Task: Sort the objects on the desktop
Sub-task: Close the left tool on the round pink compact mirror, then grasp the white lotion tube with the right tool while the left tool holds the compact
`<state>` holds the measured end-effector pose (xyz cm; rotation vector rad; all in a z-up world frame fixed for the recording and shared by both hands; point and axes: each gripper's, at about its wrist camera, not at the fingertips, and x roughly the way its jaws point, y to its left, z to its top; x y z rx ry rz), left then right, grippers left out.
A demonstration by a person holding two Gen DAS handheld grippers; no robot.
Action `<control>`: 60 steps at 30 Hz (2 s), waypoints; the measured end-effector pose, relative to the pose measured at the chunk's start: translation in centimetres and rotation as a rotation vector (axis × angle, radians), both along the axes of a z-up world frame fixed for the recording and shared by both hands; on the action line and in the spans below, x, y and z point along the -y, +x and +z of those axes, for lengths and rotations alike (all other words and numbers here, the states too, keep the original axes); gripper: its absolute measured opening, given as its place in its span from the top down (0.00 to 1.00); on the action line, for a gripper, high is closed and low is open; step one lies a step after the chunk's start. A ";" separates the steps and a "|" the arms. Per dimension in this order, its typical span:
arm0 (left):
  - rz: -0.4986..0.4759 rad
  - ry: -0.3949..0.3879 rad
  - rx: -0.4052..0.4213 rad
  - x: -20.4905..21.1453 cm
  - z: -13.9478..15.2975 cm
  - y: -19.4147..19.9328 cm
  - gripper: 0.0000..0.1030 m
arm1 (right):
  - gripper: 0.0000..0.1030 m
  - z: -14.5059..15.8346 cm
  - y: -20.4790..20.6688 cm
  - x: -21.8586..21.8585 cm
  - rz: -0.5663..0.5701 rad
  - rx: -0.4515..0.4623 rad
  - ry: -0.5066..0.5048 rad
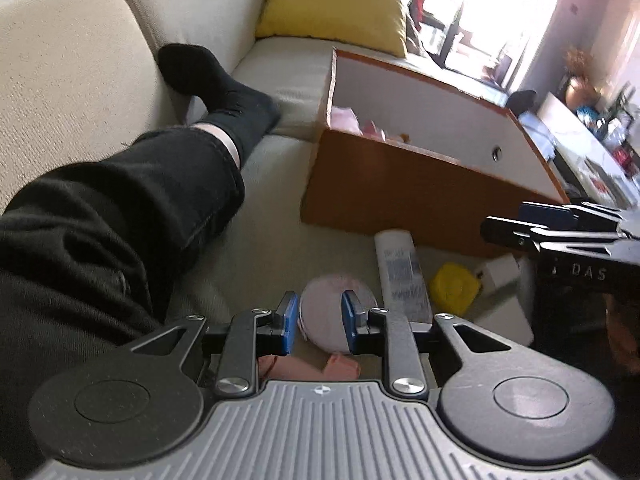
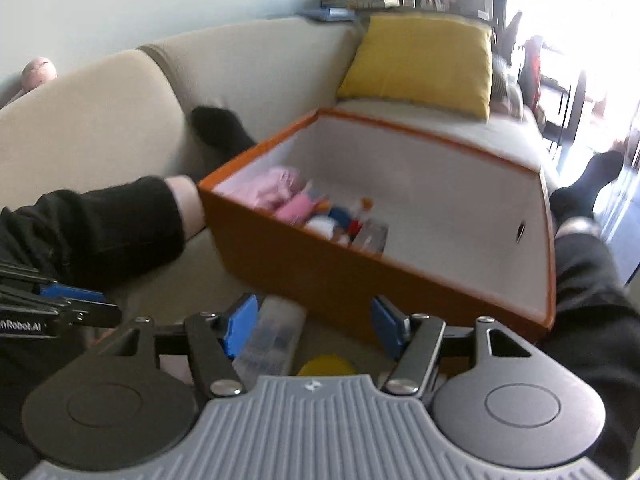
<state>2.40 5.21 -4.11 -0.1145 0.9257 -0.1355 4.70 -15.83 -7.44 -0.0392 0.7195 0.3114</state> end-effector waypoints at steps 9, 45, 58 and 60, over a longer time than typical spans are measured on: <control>-0.043 -0.009 -0.085 0.7 -1.7 -0.5 0.63 | 0.53 -3.9 1.9 0.5 -0.015 -0.244 0.083; 0.045 -0.026 -0.211 1.2 -7.0 5.2 0.51 | 0.76 -7.8 5.0 -2.0 0.129 -0.359 0.081; -0.069 0.036 -0.052 3.5 -3.3 2.3 0.85 | 0.83 -3.8 2.6 -1.3 0.192 -0.222 0.049; -0.079 0.056 -0.045 3.9 -3.4 2.6 0.85 | 0.83 -4.5 2.9 -1.7 0.191 -0.240 0.031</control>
